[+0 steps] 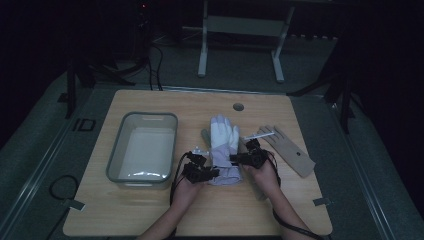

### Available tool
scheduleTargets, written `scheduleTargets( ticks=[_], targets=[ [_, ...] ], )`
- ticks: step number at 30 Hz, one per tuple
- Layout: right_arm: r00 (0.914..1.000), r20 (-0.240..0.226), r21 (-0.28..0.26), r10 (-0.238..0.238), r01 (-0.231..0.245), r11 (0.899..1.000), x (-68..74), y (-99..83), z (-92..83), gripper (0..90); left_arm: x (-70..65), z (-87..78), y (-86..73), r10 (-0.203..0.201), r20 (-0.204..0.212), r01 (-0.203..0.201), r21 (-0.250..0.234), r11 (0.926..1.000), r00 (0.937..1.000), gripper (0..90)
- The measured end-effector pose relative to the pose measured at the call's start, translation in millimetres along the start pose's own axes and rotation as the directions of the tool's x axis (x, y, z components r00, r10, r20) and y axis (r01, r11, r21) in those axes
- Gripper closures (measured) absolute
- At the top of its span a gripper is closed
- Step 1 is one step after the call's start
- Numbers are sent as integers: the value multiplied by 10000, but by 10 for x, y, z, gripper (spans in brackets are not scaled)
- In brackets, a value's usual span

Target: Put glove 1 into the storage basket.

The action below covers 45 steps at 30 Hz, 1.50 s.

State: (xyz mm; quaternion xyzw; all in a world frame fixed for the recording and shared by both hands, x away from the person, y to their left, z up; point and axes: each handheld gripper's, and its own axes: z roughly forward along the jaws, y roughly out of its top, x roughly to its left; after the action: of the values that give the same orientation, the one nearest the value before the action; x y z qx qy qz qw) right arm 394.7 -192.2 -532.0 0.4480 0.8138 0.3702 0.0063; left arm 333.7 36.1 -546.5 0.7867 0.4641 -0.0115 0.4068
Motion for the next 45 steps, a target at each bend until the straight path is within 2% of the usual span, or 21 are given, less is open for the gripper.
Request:
scheduleTargets(
  ticks=[2, 5, 6, 8, 17, 25, 26, 33, 39, 45],
  targets=[
    [9999, 101, -35, 8, -7, 10000, 24, 15, -33, 786, -7, -19, 23, -66, 72, 66, -26, 10000, 10000, 737],
    [9999, 128, -138, 77, -75, 9999, 42, 37, -85, 786, -45, -47, 53, 97, 13, -97, -60, 9999, 10000, 741],
    [9999, 131, -184, 48, -46, 9998, 47, 46, -105, 786, -81, -108, 102, 258, 32, -258, -85, 9996, 9997, 741],
    [10000, 72, -389, 13, -10, 9992, 82, 87, -201, 785, -96, -161, 145, 333, 62, -332, -105, 9994, 9994, 742],
    [9983, 430, -630, -398, 424, 9971, 253, 213, -357, 785, -127, -343, 278, 727, 143, -728, 11, 9973, 9972, 742],
    [9973, 441, -885, -580, 617, 9942, 382, 335, -452, 785, -129, -528, 381, 989, 129, -989, -28, 9951, 9950, 745],
    [9964, 516, -959, -680, 727, 9927, 443, 392, -481, 785, -115, -602, 421, 1130, 106, -1130, 10, 9936, 9935, 745],
    [9956, 521, -1097, -779, 832, 9905, 610, 546, -528, 785, -64, -833, 522, 1362, 57, -1362, 78, 9906, 9907, 744],
    [9930, 581, -1253, -1028, 1094, 9861, 789, 688, -529, 785, -8, -988, 554, 1414, -45, -1414, 20, 9900, 9899, 745],
    [9922, 453, -1256, -1165, 1213, 9846, 940, 803, -478, 786, 77, -1172, 561, 1393, -118, -1392, 93, 9902, 9902, 745]
  ],
)
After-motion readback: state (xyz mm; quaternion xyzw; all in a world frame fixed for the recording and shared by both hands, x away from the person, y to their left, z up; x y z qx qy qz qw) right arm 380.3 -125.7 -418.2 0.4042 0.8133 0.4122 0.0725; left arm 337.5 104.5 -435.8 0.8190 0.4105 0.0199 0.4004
